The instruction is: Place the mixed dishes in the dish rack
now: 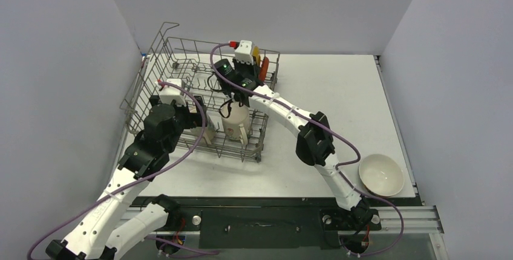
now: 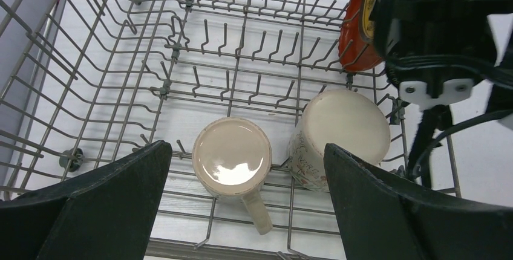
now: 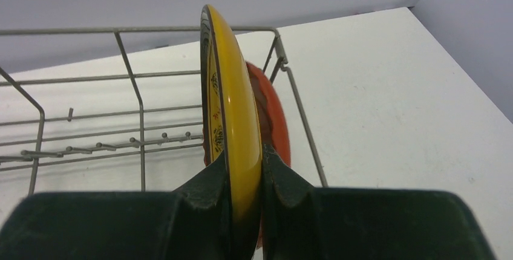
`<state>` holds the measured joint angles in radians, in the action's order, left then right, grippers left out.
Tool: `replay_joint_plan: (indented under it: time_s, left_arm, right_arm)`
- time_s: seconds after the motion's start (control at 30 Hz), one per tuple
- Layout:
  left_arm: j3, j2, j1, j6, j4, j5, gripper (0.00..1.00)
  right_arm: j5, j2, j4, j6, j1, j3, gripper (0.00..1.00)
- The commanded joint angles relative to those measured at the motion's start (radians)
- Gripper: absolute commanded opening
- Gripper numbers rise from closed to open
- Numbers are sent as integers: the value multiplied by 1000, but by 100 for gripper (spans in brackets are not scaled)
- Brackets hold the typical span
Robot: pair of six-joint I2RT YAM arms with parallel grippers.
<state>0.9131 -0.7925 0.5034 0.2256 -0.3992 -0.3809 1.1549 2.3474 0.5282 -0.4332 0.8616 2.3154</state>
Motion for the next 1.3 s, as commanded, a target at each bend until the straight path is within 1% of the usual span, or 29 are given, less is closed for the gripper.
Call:
replay_joint_plan:
  time_s: [0.0,0.13,0.2,0.23,0.27,0.3,0.33,0.47,0.63,0.77,0.9,0.97,1.1,1.13,1.17,1.23,1.27]
  left_arm:
    - [39,-6,11,-14,10,-33,97]
    - [38,-7,21,-18,11,-36,97]
    - [37,-11,21,-19,10,-44,96]
    - [38,-13,21,-20,11,-45,96]
    - [39,-14,23,-21,10,-45,97]
    - [39,-15,25,-21,10,-45,97]
    - [39,-16,26,-22,10,-43,97]
    - [39,-22,27,-22,10,-42,97]
    - [38,-27,26,-21,9,-31,97]
    - [37,-32,22,-20,13,-20,97]
    - [26,-23,14,-20,24,-13,96]
    - [24,-20,10,-19,28,-8,97]
    - [23,-12,1,-15,32,14,97]
    - [23,-12,0,-14,32,16,97]
    - [20,-11,-1,-13,34,20,97]
    - [17,-11,-3,-14,36,21,96]
    - [17,-11,-3,-13,35,22,97]
  right_arm:
    - [-46,37,-24,-10,-16,32,0]
    - [-61,58,-29,-15,-27,40,1]
    - [-76,68,-31,-16,-33,43,6]
    - [-82,72,-31,-15,-35,44,10]
    - [-86,74,-31,-15,-37,44,17]
    - [-99,72,-30,-16,-37,41,21]
    - [-107,68,-30,-16,-38,37,27]
    - [-156,37,-28,-20,-36,0,41]
    - [-198,-43,-4,-21,-26,-35,44]
    - [-232,-126,20,-25,-17,-48,45]
    - [-249,-231,21,-10,8,-110,45]
    - [-271,-287,21,-1,13,-165,45]
    - [-322,-420,0,-2,14,-344,46]
    - [-326,-477,-31,4,13,-433,46]
    - [-323,-505,-51,9,13,-482,46]
    - [-303,-600,-115,26,13,-694,46]
    - [-281,-664,-152,35,11,-743,46]
